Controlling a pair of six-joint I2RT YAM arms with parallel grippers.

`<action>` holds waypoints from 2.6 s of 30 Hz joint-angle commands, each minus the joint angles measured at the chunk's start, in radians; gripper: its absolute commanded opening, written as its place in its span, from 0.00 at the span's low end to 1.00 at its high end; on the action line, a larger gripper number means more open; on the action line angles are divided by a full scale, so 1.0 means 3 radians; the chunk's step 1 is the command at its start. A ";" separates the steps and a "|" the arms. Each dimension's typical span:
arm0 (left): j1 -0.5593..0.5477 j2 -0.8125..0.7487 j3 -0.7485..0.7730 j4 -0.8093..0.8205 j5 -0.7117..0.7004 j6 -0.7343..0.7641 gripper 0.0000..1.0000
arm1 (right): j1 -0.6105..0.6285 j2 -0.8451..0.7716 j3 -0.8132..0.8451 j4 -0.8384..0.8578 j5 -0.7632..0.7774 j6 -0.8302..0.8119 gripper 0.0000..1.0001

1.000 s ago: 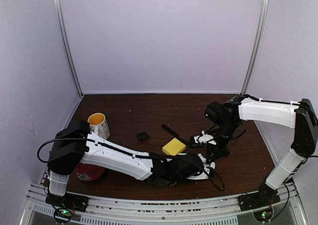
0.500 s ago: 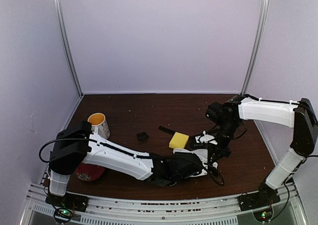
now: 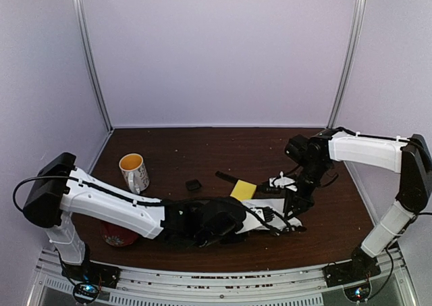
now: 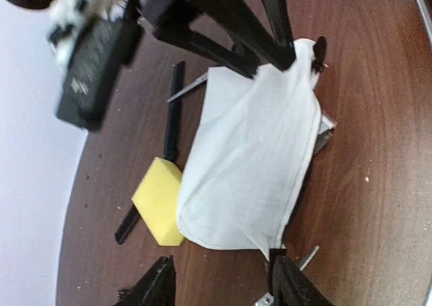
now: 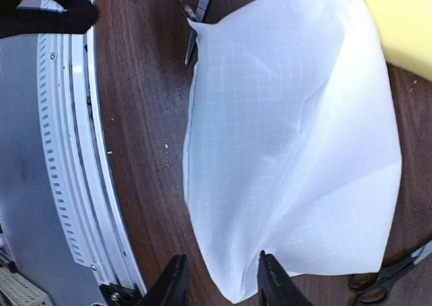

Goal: Sort the hair-cutting tools
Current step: Place the electric hair clipper in the kit bag, then pick up the kit bag from the center of the board, then place the kit bag at the center of the board.

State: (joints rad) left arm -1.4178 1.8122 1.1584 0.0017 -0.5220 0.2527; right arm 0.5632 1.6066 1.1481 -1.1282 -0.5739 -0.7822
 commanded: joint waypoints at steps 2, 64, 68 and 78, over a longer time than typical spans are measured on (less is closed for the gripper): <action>0.0241 -0.0132 -0.0234 0.0048 0.0762 -0.0928 0.52 | -0.0083 -0.0600 -0.0296 0.0316 0.0377 0.0324 0.48; 0.0946 -0.0227 0.0220 -0.0701 0.3412 -0.1584 0.00 | -0.0502 -0.0738 -0.0125 -0.1280 0.1150 -0.0511 0.02; 0.0962 -0.0218 0.0229 -0.0810 0.3367 -0.1601 0.00 | -0.0556 -0.0733 0.0086 -0.1526 0.1096 -0.0591 0.02; 0.0962 0.0082 0.0570 -0.1060 0.3126 -0.1939 0.00 | -0.0666 -0.0511 0.0100 -0.1543 0.0804 -0.0714 0.09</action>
State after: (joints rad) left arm -1.1378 1.8381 1.2892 -0.2726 0.4698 -0.2703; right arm 0.3920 1.4075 1.1786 -1.5753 -0.3134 -0.9901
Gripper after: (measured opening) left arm 0.015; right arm 0.075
